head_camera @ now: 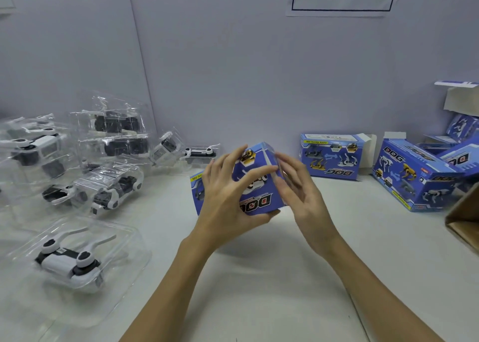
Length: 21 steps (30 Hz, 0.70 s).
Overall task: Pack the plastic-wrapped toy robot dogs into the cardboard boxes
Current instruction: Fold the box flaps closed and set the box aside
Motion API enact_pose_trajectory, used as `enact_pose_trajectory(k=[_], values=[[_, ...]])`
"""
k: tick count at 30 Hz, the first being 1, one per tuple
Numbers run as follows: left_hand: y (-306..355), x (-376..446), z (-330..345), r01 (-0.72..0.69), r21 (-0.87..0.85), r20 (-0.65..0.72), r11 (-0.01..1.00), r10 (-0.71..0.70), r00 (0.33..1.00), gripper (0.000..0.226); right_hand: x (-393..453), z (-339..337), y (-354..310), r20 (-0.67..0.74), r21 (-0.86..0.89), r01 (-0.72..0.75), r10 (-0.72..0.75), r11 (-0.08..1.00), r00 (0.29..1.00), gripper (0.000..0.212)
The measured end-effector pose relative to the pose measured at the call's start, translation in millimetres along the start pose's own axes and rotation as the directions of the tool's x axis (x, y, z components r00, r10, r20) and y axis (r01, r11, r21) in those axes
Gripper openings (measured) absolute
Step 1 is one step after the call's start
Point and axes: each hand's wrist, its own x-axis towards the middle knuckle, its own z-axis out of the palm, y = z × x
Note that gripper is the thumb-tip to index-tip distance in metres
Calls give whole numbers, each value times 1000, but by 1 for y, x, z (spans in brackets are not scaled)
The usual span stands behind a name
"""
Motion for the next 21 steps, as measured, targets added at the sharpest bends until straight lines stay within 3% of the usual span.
enact_pose_trajectory(k=[4,8,13,18,21], values=[[4,0,0,24,-6,6,1000,-24,1000,73,-4,12,10,-32,-132,57,-61,990,998,47],[3,-1,1,8,9,17,1000,-8,1000,75,-6,11,14,57,-212,51,-40,976,998,50],[6,-1,3,-14,34,-17,999,15,1000,81,-7,2,14,128,-391,128,-84,912,988,76],[8,-2,6,23,-17,-58,1000,-24,998,97,-5,5,17,113,-550,151,-107,821,988,70],[8,-2,8,25,-15,-57,1000,-26,998,98,-4,2,18,116,-544,161,-116,824,986,67]])
